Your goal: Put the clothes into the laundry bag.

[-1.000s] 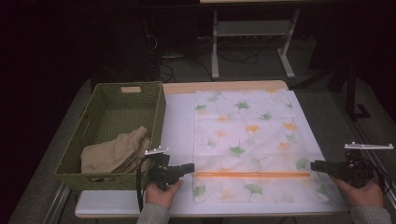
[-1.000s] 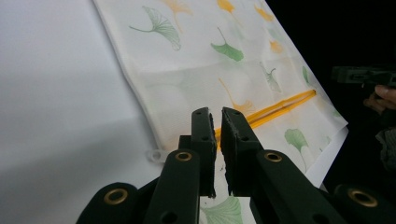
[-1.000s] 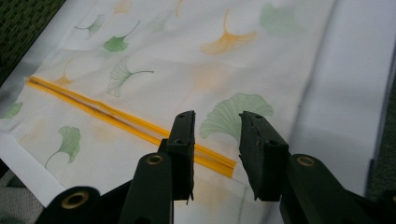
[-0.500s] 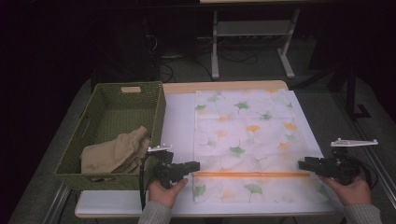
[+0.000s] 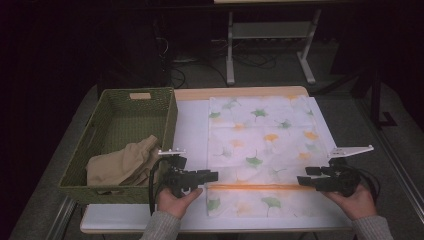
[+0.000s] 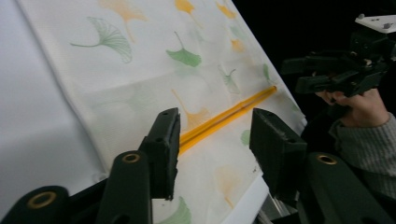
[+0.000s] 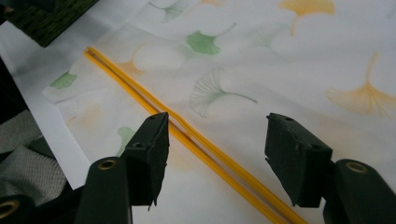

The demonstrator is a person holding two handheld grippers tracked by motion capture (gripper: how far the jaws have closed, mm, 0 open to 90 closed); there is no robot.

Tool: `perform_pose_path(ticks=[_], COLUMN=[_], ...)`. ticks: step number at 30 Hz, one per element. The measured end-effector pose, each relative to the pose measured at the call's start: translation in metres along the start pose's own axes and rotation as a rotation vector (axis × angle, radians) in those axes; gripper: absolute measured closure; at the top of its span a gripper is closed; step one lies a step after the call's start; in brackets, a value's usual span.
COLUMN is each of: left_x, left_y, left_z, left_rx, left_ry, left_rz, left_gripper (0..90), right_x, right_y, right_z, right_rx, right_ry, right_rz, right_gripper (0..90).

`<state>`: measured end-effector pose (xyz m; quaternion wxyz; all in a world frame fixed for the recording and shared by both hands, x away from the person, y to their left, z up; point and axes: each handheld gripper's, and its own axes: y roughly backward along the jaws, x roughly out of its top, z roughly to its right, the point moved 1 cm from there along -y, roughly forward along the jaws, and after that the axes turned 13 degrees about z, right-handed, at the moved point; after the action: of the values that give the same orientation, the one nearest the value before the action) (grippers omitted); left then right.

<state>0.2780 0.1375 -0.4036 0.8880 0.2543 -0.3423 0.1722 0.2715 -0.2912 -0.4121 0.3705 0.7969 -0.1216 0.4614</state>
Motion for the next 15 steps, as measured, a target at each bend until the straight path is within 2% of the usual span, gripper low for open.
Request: perform_pose_path(ticks=[4, 8, 12, 15], left_x=[0.008, 0.018, 0.025, 0.034], left_y=[0.004, 0.010, 0.015, 0.022], left_z=[0.005, 0.008, 0.011, 0.011], left_rx=[-0.044, -0.065, -0.074, -0.104], left_ry=[0.007, -0.002, -0.007, 0.004], left_rz=[-0.017, -0.031, -0.030, -0.029], left_gripper=[46.3, 43.0, 40.8, 40.5], right_x=[0.005, 0.008, 0.011, 0.012], right_y=[-0.009, -0.017, -0.025, -0.032], right_z=[-0.010, -0.015, -0.018, -0.019], right_rx=[0.012, 0.022, 0.031, 0.039], right_ry=[0.073, 0.132, 0.167, 0.175], right_rz=[0.005, 0.000, -0.004, -0.020], right_gripper=[36.0, 34.5, 33.9, 33.7])
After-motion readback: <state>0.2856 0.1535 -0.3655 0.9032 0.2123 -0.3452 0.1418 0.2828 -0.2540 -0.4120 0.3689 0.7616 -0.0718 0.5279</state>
